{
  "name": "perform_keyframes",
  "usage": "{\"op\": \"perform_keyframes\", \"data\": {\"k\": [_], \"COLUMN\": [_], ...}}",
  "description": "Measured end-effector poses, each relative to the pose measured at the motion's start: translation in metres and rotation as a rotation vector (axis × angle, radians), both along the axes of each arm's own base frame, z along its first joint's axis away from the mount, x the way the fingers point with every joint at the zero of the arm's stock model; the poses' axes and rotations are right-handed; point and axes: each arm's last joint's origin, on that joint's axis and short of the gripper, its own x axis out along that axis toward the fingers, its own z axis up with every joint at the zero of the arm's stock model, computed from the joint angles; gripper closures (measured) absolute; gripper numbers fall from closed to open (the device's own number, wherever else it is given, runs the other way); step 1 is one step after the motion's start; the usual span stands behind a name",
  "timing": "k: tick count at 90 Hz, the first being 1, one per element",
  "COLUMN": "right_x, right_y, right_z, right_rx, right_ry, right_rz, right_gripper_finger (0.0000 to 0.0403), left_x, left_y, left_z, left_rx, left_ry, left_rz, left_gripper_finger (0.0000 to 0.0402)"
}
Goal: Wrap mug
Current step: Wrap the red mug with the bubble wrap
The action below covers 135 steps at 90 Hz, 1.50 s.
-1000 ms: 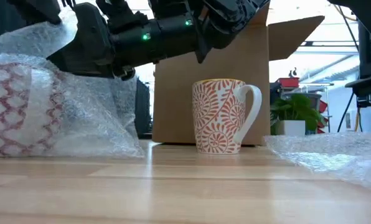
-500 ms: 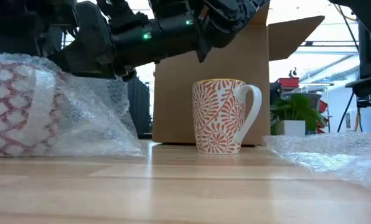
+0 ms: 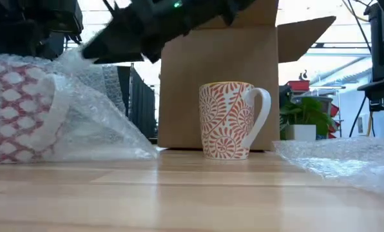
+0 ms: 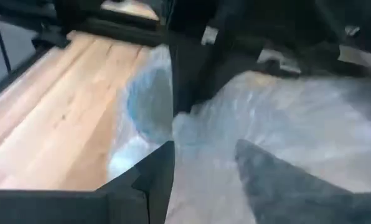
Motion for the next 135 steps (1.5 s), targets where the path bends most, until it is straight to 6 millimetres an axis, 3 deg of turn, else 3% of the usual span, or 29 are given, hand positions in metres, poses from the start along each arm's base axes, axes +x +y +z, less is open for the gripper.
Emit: {"op": "perform_keyframes", "data": {"k": [27,45,65,78,106,135], "right_x": [-0.045,-0.037,-0.02,-0.014,-0.001,0.006], "right_y": [-0.015,-0.021,-0.046,-0.048,-0.017,0.0], "right_z": [0.029,0.053,0.044,0.041,-0.004,0.009], "right_rx": [-0.056,-0.061,-0.07,-0.02,0.031,0.076], "right_ry": [0.306,0.102,0.01,-0.037,0.049,-0.12], "right_rz": [-0.012,-0.011,-0.057,-0.073,-0.029,-0.004], "right_gripper_finger": [0.0245,0.0245,0.0245,0.0245,0.0245,0.0245], "left_x": [0.001,0.001,0.001,0.001,0.001,0.001], "left_y": [0.0,0.0,0.0,0.0,0.0,0.0], "left_z": [0.0,0.0,0.0,0.0,0.0,0.0], "left_rx": [-0.005,-0.005,-0.006,-0.005,-0.002,-0.003], "left_ry": [-0.005,-0.006,-0.007,-0.007,-0.009,-0.01], "left_rz": [0.003,0.003,0.003,0.001,-0.003,-0.002], "left_gripper_finger": [0.04,0.04,0.04,0.04,0.04,0.04]}}
